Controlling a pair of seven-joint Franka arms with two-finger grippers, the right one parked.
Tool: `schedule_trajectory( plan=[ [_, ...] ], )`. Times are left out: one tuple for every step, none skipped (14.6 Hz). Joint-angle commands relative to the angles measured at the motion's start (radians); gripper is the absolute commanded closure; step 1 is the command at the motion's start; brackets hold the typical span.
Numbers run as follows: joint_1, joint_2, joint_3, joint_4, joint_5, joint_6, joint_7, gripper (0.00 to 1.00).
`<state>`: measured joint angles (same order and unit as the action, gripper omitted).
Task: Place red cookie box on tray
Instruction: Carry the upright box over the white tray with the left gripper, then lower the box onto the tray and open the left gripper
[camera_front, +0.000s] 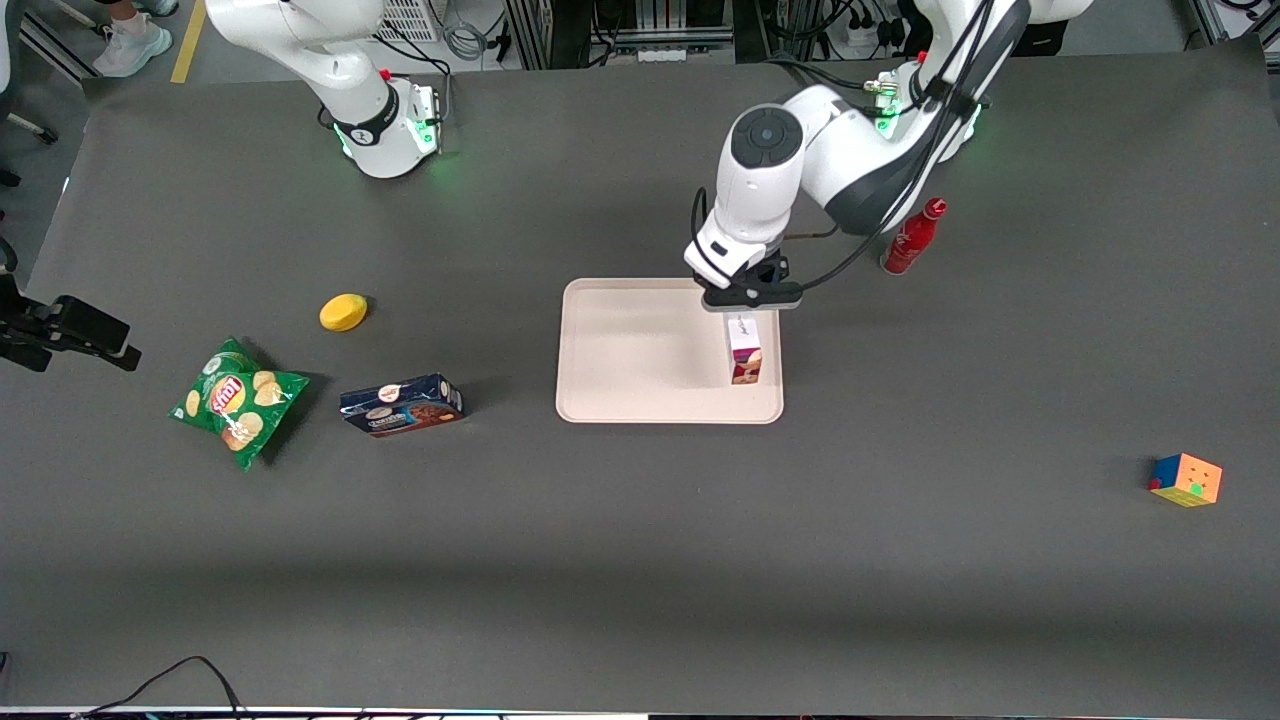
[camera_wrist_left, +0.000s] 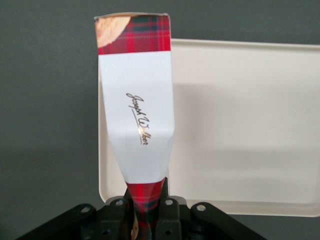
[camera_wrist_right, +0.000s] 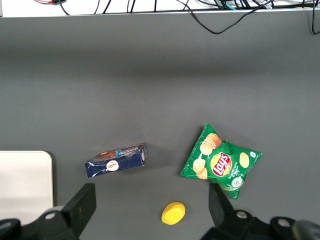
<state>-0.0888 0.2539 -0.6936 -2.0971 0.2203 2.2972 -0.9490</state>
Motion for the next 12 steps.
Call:
schedule_trajectory(
  plan=[
    [-0.006, 0.097, 0.002, -0.003, 0.161, 0.089, -0.123, 0.83],
    [-0.005, 0.14, 0.002, 0.003, 0.225, 0.102, -0.146, 0.83],
    [-0.005, 0.175, 0.003, 0.011, 0.27, 0.111, -0.177, 0.83],
    [-0.005, 0.2, 0.008, 0.02, 0.295, 0.122, -0.194, 0.83],
    [-0.005, 0.211, 0.009, 0.025, 0.298, 0.125, -0.197, 0.83],
    [-0.005, 0.212, 0.012, 0.026, 0.298, 0.123, -0.197, 0.83],
    [-0.003, 0.22, 0.017, 0.026, 0.3, 0.125, -0.195, 0.83],
    [-0.003, 0.232, 0.028, 0.029, 0.3, 0.127, -0.192, 0.83],
    [-0.003, 0.255, 0.032, 0.041, 0.301, 0.127, -0.191, 0.83],
    [-0.003, 0.269, 0.034, 0.051, 0.303, 0.127, -0.189, 0.83],
    [-0.003, 0.281, 0.04, 0.058, 0.303, 0.127, -0.189, 0.81],
    [-0.003, 0.289, 0.04, 0.065, 0.303, 0.127, -0.189, 0.69]
  ],
)
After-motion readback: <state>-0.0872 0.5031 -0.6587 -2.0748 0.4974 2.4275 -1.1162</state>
